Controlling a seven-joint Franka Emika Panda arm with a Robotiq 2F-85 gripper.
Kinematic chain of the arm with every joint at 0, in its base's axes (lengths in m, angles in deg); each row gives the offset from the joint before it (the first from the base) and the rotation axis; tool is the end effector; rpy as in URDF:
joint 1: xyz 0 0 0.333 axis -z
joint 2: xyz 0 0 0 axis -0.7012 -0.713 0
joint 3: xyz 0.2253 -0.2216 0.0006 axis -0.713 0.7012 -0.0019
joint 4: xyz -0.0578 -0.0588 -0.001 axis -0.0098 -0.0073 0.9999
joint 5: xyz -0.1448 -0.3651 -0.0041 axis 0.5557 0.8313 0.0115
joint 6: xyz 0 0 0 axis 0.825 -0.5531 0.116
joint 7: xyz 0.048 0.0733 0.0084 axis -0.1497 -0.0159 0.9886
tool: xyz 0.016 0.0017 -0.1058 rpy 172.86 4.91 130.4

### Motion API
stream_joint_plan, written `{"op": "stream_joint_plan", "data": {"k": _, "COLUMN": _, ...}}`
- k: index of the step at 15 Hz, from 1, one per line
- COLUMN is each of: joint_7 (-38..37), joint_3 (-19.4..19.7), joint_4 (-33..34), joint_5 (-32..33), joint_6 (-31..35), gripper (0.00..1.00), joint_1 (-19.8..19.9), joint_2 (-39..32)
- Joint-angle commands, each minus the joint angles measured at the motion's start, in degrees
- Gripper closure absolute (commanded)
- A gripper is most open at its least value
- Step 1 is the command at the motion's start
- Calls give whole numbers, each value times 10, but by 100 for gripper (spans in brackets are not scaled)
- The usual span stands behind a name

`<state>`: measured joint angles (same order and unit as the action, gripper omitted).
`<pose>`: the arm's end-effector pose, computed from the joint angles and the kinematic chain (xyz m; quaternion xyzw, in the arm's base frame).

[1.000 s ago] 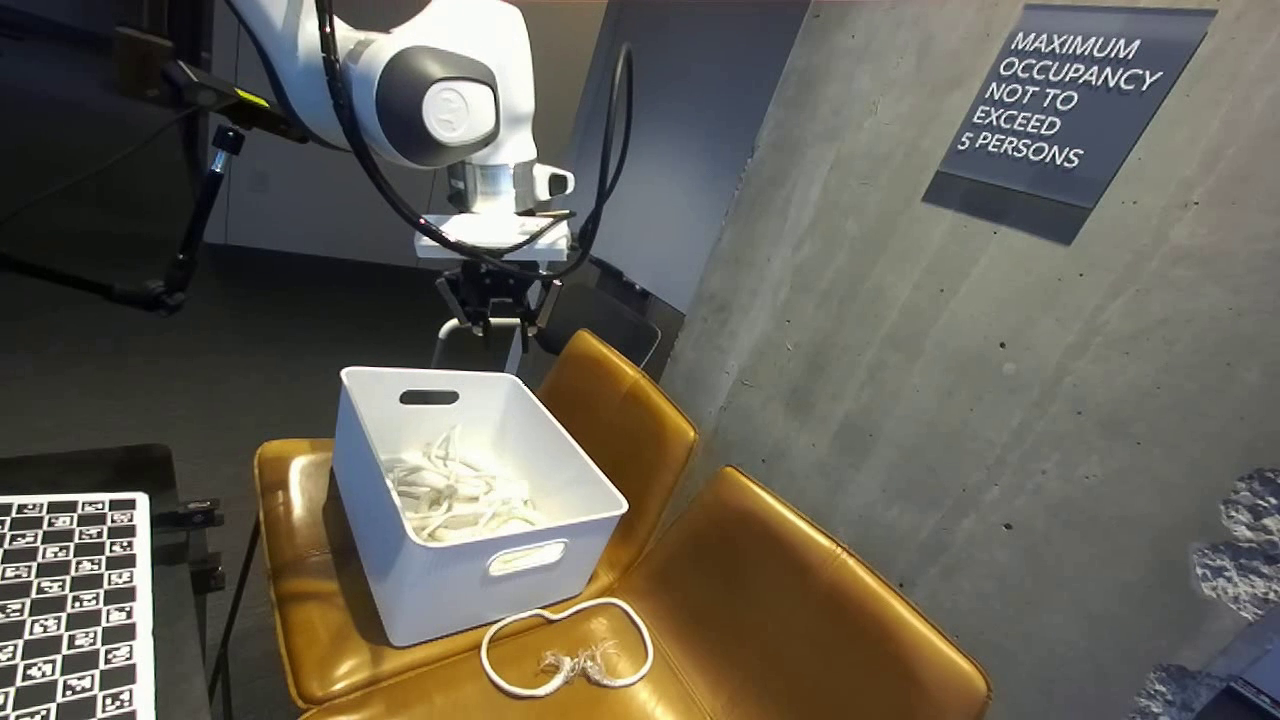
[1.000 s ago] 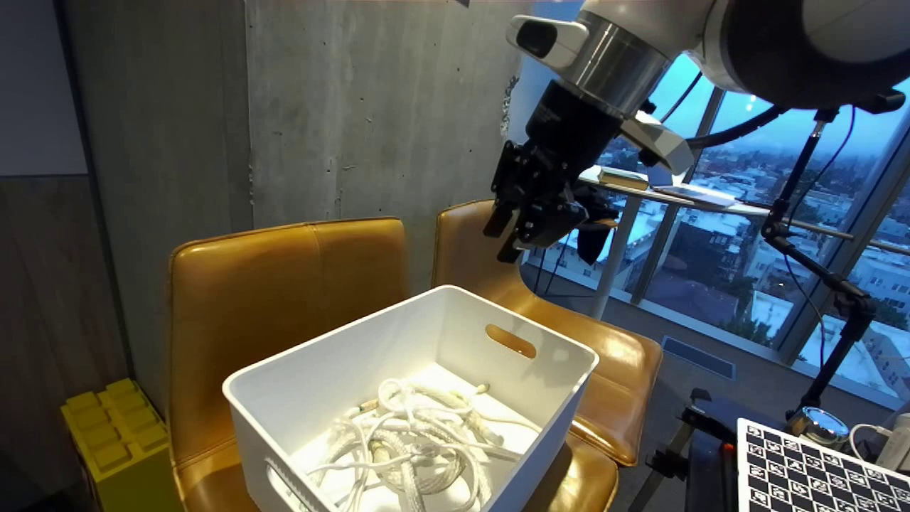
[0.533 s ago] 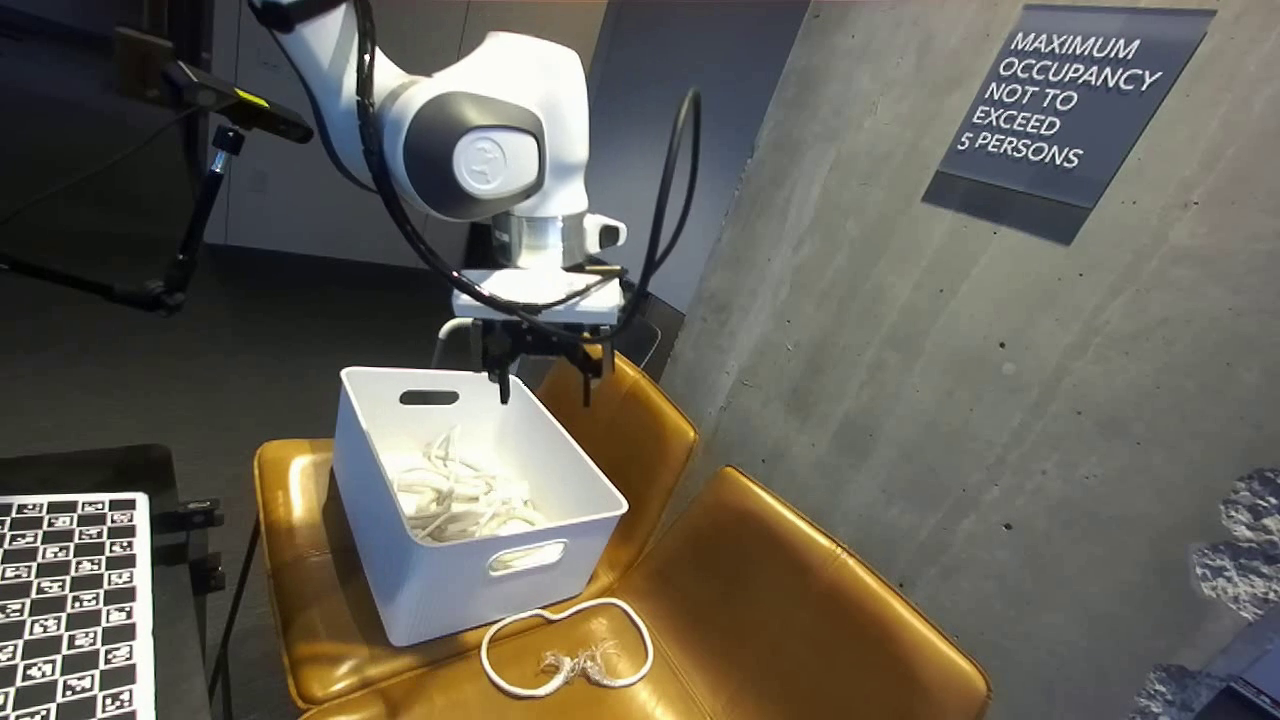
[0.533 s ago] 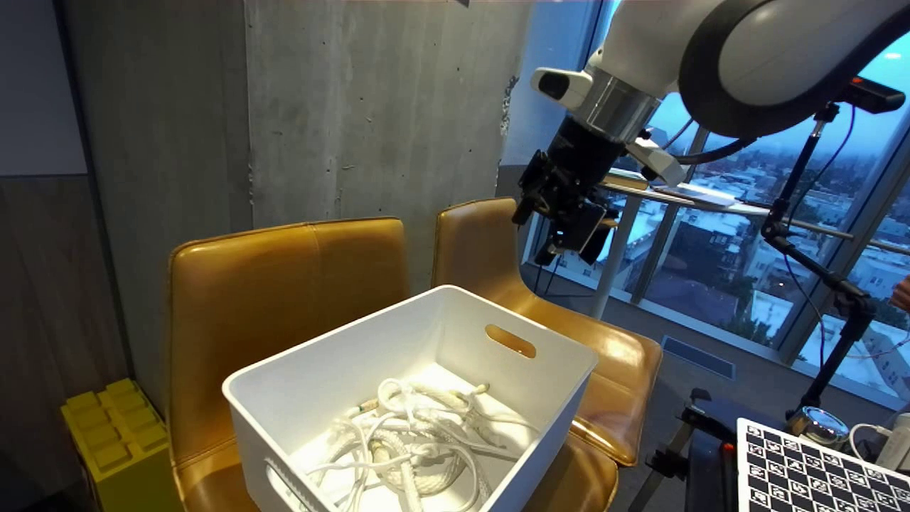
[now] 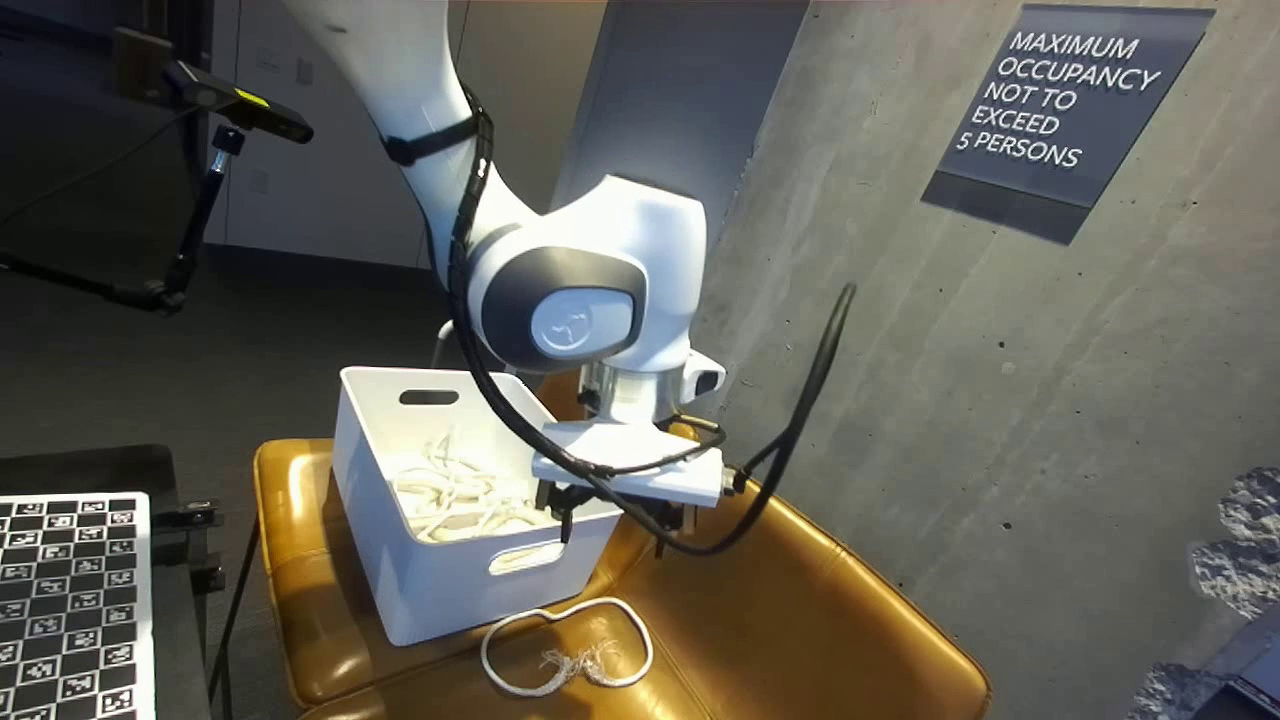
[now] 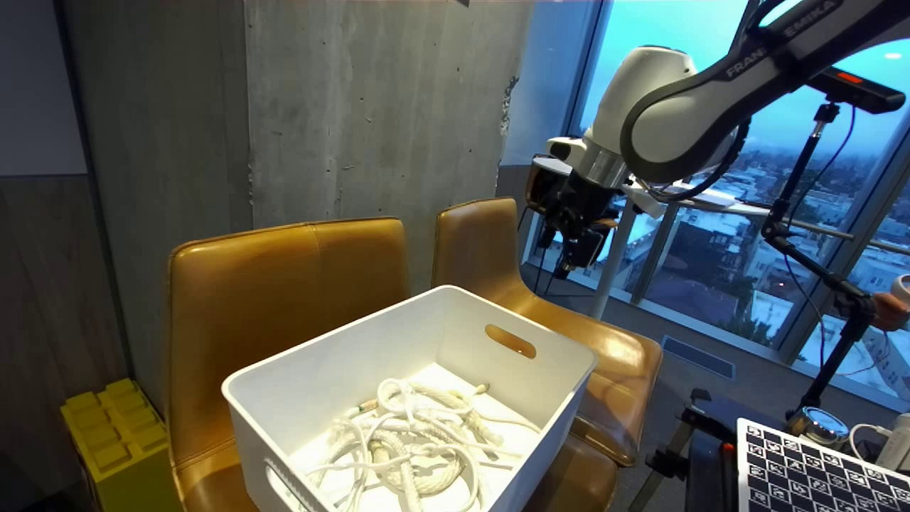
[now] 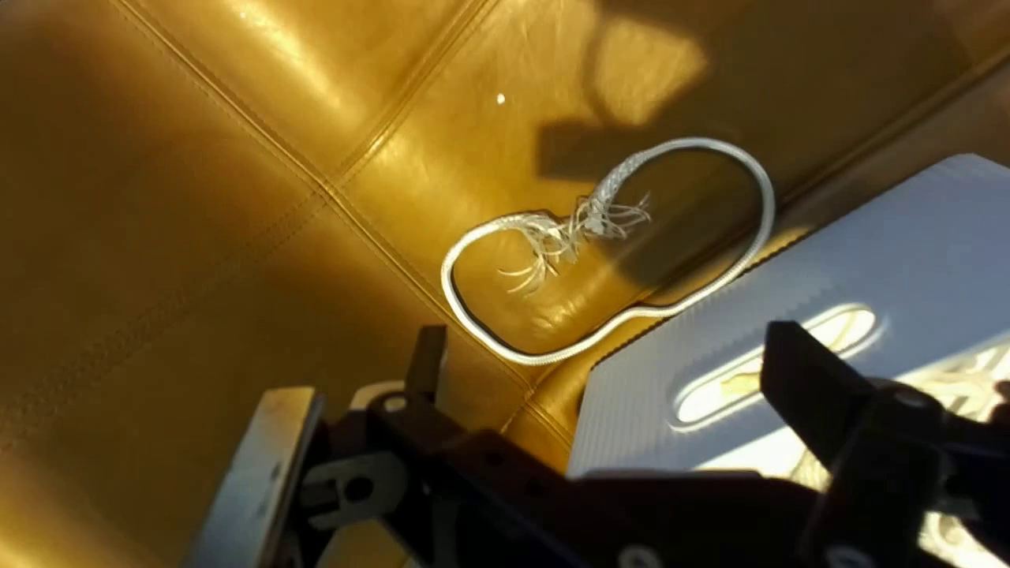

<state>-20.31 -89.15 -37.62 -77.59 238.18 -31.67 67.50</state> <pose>0.6055 -0.1366 0.2736 0.9137 0.3872 0.0838 0.0909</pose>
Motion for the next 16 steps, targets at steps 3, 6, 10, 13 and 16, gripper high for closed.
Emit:
{"op": "stream_joint_plan", "data": {"k": 3, "joint_7": 21, "joint_3": -14, "joint_4": 119, "joint_5": -12, "joint_6": -19, "gripper": 0, "joint_1": 26, "joint_2": -134}}
{"op": "stream_joint_plan", "data": {"k": 6, "joint_7": 40, "joint_3": -27, "joint_4": 174, "joint_5": -3, "joint_6": -43, "gripper": 0, "joint_1": 33, "joint_2": -197}}
{"op": "stream_joint_plan", "data": {"k": 10, "joint_7": 114, "joint_3": -51, "joint_4": 257, "joint_5": -5, "joint_6": -136, "gripper": 0, "joint_1": 43, "joint_2": -259}}
{"op": "stream_joint_plan", "data": {"k": 13, "joint_7": 150, "joint_3": -50, "joint_4": 322, "joint_5": -6, "joint_6": -205, "gripper": 0, "joint_1": 35, "joint_2": -298}}
{"op": "stream_joint_plan", "data": {"k": 16, "joint_7": 171, "joint_3": -39, "joint_4": 373, "joint_5": 0, "joint_6": -241, "gripper": 0, "joint_1": 24, "joint_2": -336}}
